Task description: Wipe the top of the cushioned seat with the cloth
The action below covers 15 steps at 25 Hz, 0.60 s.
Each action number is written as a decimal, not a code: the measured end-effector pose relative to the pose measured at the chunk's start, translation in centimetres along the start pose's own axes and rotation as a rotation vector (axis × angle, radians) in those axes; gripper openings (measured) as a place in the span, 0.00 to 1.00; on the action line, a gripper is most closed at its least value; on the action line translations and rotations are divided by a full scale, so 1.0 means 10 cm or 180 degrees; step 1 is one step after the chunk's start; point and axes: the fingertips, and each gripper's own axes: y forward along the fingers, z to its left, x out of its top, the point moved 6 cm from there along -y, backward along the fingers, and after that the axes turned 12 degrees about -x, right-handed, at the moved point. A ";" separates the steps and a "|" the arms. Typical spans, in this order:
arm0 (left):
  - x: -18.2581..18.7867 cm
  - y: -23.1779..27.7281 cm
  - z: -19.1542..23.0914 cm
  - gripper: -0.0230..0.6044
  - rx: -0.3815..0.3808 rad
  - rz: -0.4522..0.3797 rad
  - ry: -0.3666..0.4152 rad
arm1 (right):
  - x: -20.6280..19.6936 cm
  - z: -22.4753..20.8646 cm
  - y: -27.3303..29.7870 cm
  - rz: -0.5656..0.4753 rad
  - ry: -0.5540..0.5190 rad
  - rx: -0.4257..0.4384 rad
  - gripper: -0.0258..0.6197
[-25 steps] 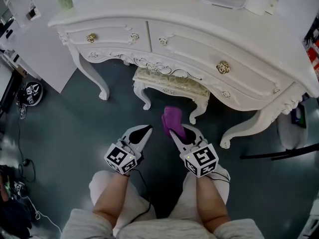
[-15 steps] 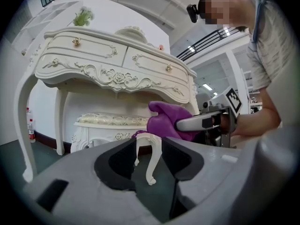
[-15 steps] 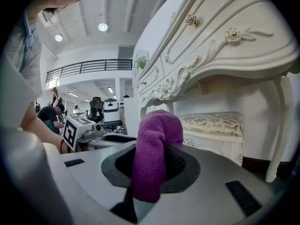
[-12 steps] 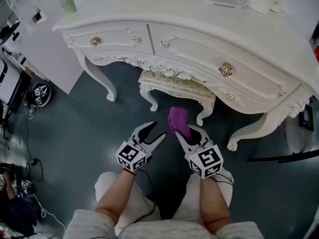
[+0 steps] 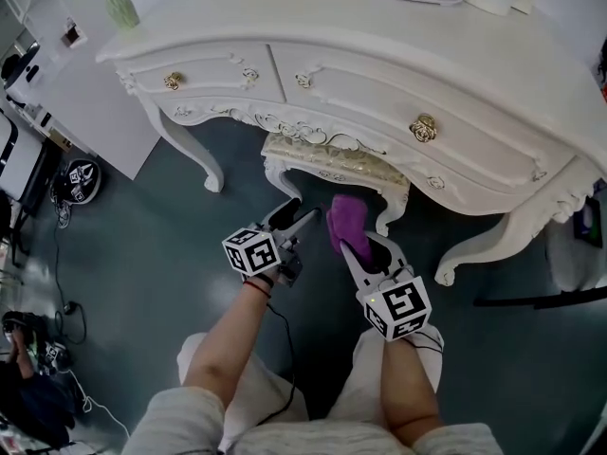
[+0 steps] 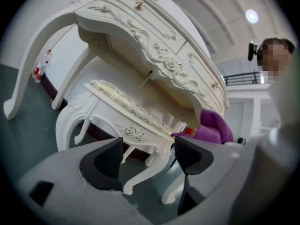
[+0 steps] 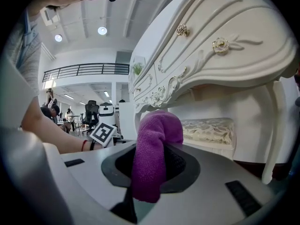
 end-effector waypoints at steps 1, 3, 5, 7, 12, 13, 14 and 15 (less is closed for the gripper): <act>0.00 0.08 0.05 0.58 -0.0006 -0.0118 -0.0165 | 0.01 -0.02 -0.02 -0.0019 -0.0001 -0.0031 0.18; -0.02 0.25 0.15 0.58 -0.0014 -0.0354 -0.0502 | 0.03 -0.05 -0.05 -0.0053 -0.0002 -0.0082 0.18; -0.06 0.38 0.24 0.58 -0.0011 -0.0587 -0.0811 | 0.05 -0.07 -0.07 -0.0067 -0.0023 -0.0118 0.18; -0.10 0.46 0.33 0.58 0.0039 -0.0806 -0.1057 | 0.05 -0.09 -0.09 -0.0064 -0.0045 -0.0148 0.18; -0.27 0.59 0.53 0.58 0.0159 -0.1257 -0.1556 | 0.08 -0.09 -0.11 -0.0096 -0.0045 -0.0158 0.18; -0.31 0.62 0.56 0.58 0.0163 -0.1322 -0.1627 | 0.09 -0.08 -0.11 -0.0098 -0.0058 -0.0151 0.18; -0.34 0.65 0.59 0.58 0.0160 -0.1376 -0.1681 | 0.09 -0.07 -0.12 -0.0097 -0.0070 -0.0143 0.18; -0.37 0.68 0.61 0.58 0.0148 -0.1427 -0.1724 | 0.09 -0.07 -0.12 -0.0098 -0.0078 -0.0134 0.18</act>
